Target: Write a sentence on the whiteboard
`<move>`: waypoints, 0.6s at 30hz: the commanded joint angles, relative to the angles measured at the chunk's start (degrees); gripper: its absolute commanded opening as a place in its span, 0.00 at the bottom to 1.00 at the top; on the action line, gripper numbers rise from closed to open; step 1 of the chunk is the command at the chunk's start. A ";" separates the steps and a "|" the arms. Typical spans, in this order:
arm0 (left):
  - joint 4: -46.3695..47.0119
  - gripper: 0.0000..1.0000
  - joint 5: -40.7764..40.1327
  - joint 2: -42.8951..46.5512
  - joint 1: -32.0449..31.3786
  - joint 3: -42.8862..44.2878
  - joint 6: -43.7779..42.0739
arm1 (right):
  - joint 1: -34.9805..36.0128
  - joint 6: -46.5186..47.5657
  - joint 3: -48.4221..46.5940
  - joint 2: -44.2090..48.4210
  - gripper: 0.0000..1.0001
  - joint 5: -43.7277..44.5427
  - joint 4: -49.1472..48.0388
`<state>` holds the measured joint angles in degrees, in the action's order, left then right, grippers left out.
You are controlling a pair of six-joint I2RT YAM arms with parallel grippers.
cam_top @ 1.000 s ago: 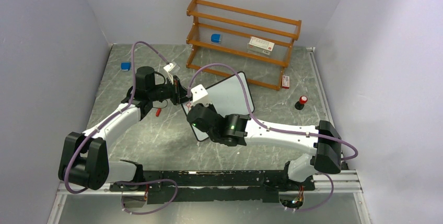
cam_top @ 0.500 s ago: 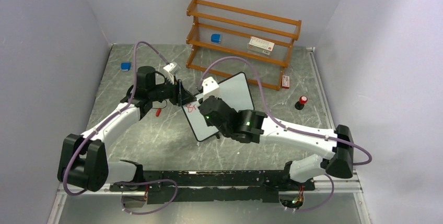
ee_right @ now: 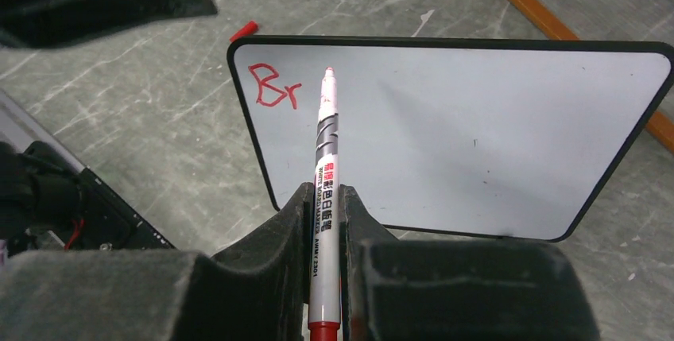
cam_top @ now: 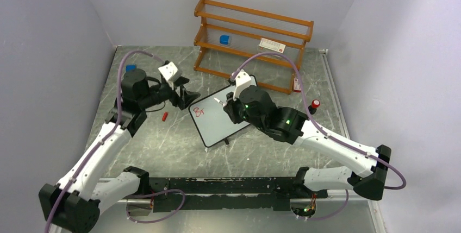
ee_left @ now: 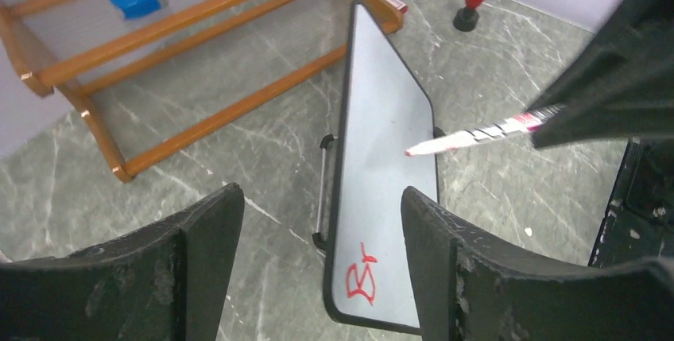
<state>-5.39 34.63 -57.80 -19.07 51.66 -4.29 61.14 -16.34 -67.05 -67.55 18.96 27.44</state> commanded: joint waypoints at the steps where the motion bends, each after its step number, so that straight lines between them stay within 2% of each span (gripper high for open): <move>1: 3.10 0.77 -2.82 6.18 -4.41 -4.74 -10.04 | -1.20 1.91 0.11 1.02 0.00 -6.81 0.20; 12: 2.83 0.78 -8.24 9.73 -16.90 -8.00 -28.42 | -1.91 1.60 -0.71 1.63 0.00 -12.92 -0.85; 18: 3.28 0.72 -7.78 8.98 -20.42 -8.94 -35.55 | -1.99 1.04 -0.96 1.63 0.00 -15.75 -1.60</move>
<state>-4.49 26.92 -48.84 -37.65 43.55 -31.99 59.57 -15.25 -67.05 -66.94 6.35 27.27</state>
